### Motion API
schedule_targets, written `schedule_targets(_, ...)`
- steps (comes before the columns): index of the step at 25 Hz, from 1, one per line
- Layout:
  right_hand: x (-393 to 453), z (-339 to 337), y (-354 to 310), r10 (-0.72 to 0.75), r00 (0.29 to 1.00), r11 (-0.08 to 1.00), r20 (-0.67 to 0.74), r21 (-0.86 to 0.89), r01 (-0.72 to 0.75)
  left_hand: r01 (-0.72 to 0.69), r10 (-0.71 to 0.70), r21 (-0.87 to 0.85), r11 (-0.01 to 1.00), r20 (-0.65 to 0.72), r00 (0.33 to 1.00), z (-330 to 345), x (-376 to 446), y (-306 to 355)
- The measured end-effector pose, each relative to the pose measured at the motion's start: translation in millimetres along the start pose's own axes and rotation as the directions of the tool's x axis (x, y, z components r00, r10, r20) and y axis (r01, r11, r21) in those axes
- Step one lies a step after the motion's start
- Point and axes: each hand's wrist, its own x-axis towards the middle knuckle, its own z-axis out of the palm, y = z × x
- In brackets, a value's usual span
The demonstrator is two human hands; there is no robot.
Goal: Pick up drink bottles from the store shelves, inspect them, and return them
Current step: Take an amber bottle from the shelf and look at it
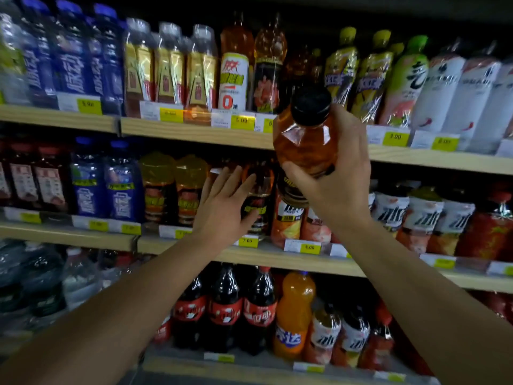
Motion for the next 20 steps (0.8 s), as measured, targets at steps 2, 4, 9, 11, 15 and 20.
schedule_targets(2, -19, 12, 2, 0.073, 0.996, 0.997, 0.048, 0.009, -0.074, 0.021, -0.02, -0.029, 0.999, 0.022, 1.0, 7, -17, -4)
schedule_targets(4, -34, 24, 8, 0.157, 0.986, 0.987, 0.059, 0.021, -0.159, 0.036, -0.034, -0.06, 0.998, 0.04, 0.999, 13, -31, -11)
schedule_targets(9, -56, 63, 28, 0.335, 0.941, 0.941, 0.057, 0.033, -0.337, 0.066, -0.06, -0.049, 0.997, 0.115, 0.992, 31, -63, -34)
schedule_targets(11, -59, 79, 34, 0.371, 0.927, 0.927, 0.055, 0.032, -0.373, 0.088, -0.079, -0.056, 0.995, 0.146, 0.986, 43, -73, -44)
schedule_targets(15, -51, 102, 37, 0.389, 0.921, 0.92, 0.033, 0.044, -0.39, 0.098, -0.085, -0.053, 0.994, 0.203, 0.976, 61, -81, -61)
schedule_targets(20, -43, 116, 39, 0.408, 0.912, 0.911, -0.038, 0.089, -0.404, 0.084, -0.073, -0.033, 0.996, 0.255, 0.964, 80, -89, -67)
